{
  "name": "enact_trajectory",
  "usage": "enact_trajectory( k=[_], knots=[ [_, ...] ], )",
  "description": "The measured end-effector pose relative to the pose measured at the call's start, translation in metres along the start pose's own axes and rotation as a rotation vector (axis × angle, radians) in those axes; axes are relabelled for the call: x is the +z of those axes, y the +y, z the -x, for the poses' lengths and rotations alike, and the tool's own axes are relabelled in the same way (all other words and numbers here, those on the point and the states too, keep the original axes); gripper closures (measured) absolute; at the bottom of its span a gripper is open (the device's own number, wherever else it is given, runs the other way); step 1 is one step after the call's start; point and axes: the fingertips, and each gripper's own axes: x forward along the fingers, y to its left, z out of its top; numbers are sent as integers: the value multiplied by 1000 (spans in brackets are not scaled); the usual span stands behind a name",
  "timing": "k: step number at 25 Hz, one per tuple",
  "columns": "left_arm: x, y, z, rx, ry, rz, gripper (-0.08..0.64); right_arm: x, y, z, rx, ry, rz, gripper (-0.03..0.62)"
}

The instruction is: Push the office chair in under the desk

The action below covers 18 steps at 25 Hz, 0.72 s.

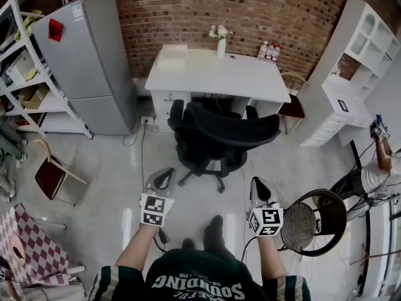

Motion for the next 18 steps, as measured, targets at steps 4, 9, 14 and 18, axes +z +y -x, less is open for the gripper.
enact_trajectory(
  k=[4,9,14,18],
  knots=[
    [-4,-5,2,-18,18,-1,549,5,4,5,2,-13,10,594],
    [-3,-8,6,-18,9,-5,549,5,4,10,2,-17,0,592],
    [-2,-9,10,-19,7,-1,549,3,8,13,5,-13,3,592],
    [-3,-10,15,-24,4,3,549,3,14,16,6,-14,1,592]
  ],
)
